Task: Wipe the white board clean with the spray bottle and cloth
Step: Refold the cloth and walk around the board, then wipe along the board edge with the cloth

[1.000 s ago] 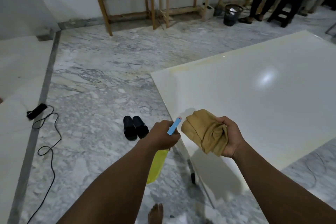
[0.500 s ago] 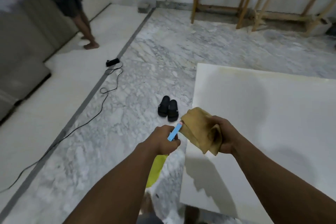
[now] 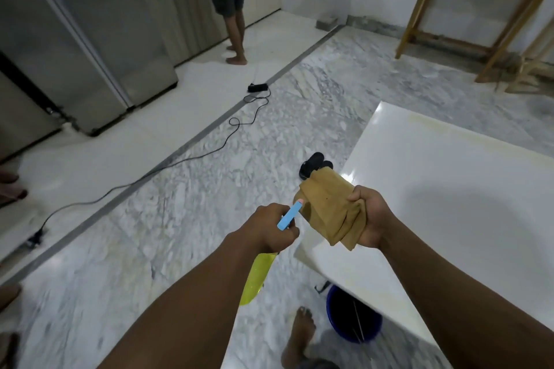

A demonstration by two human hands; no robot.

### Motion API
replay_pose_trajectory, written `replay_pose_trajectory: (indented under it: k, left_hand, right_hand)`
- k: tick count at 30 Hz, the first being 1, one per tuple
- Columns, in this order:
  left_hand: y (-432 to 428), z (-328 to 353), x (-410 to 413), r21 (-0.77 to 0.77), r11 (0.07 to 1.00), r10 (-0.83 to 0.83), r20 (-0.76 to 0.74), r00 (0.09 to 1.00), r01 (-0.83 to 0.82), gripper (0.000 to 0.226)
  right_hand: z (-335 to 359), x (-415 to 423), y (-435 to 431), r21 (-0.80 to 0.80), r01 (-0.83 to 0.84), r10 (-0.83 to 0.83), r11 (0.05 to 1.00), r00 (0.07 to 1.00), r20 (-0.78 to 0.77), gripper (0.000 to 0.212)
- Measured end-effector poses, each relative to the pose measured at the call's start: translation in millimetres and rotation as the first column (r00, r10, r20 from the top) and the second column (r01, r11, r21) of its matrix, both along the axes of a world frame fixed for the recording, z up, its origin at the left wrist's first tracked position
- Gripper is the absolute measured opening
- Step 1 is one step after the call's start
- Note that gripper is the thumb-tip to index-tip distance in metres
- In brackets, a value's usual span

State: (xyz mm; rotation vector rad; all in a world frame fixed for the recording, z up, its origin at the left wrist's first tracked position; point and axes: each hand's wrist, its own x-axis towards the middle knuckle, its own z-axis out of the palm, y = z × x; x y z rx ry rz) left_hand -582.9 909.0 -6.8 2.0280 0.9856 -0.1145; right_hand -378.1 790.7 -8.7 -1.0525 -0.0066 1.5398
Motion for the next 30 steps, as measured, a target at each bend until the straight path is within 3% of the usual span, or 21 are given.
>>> replay_pose_trajectory:
  k: [8,13,18,21,25,26,28,30]
  left_hand:
    - [-116.5,-16.0,-52.4,-0.092,0.995,0.042,-0.04,0.998,-0.045,0.017]
    - [-162.6,-19.8,-45.4,-0.011,0.999,0.035,-0.065,0.997,-0.036,0.026]
    - [-201.3,-22.0,-31.9,-0.051,0.977,0.206,-0.031,0.978,-0.207,0.023]
    - [-223.0,-30.7,-28.5,-0.08,0.931,0.358,-0.007,0.934,-0.357,0.027]
    - [-251.3,-48.7,-26.5,-0.058,0.849,0.528,0.05,0.848,-0.526,0.023]
    - [-258.5,-53.5,-27.0,-0.052,0.831,0.556,0.057,0.829,-0.554,0.023]
    - [-271.3,-62.5,-29.0,-0.056,0.791,0.611,0.061,0.789,-0.609,0.025]
    - [-281.4,-73.4,-32.7,-0.052,0.765,0.643,0.037,0.765,-0.642,0.023]
  right_hand:
    - [0.1,-40.3,-91.7,-0.141,-0.086,0.085,0.986,0.996,-0.016,0.061]
    - [6.9,-34.1,-122.6,-0.226,-0.16,0.175,0.961,0.983,0.048,0.055]
    - [-2.6,-3.2,-135.4,-0.335,-0.276,0.352,0.901,0.916,0.192,0.045]
    - [-10.2,22.5,-127.0,-0.435,-0.365,0.528,0.823,0.774,0.349,0.036]
    - [-17.1,31.1,-91.6,-0.431,-0.519,0.671,0.738,0.498,0.549,0.032]
    - [-21.0,27.5,-79.4,-0.433,-0.518,0.657,0.737,0.399,0.64,0.04]
    - [-35.6,16.0,-55.2,-0.451,-0.507,0.565,0.734,0.089,0.82,0.05]
    - [-64.4,5.3,-39.1,-0.499,-0.588,0.452,0.636,-0.24,0.859,0.055]
